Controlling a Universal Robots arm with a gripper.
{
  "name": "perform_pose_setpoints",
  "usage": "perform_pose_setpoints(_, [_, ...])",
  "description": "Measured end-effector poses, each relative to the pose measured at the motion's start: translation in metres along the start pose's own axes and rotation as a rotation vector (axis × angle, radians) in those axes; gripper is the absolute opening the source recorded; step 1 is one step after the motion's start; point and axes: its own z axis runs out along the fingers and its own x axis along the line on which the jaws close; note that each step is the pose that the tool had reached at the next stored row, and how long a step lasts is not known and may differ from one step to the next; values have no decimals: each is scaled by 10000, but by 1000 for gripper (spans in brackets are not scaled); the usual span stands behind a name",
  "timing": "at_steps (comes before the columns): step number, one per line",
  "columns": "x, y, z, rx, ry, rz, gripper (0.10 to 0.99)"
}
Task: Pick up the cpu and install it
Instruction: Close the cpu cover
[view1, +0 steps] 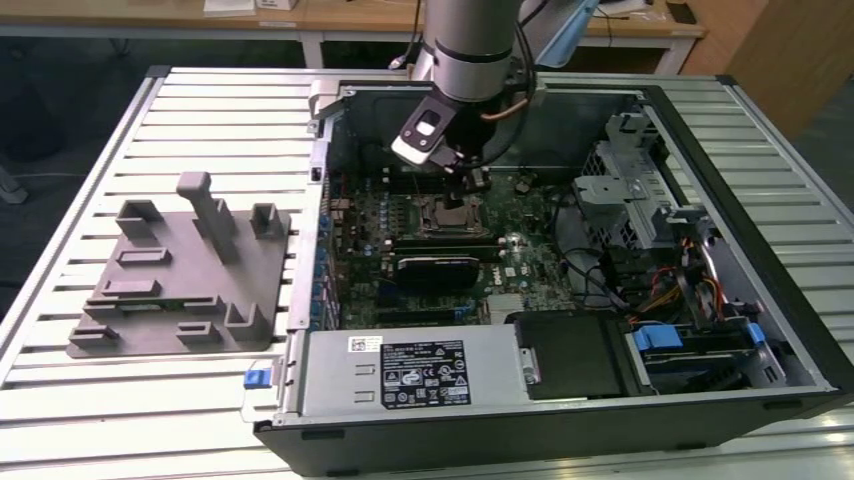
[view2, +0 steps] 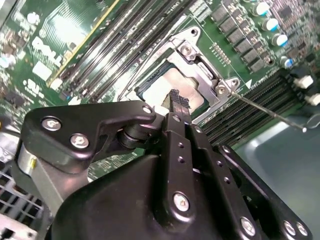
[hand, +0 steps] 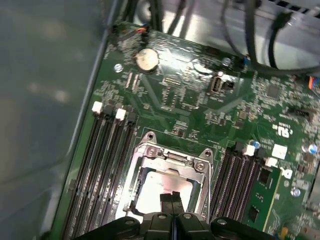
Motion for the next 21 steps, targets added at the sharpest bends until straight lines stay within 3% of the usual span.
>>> perform_pose_setpoints(21, [0, 0, 0, -107, -13, -3830, 110])
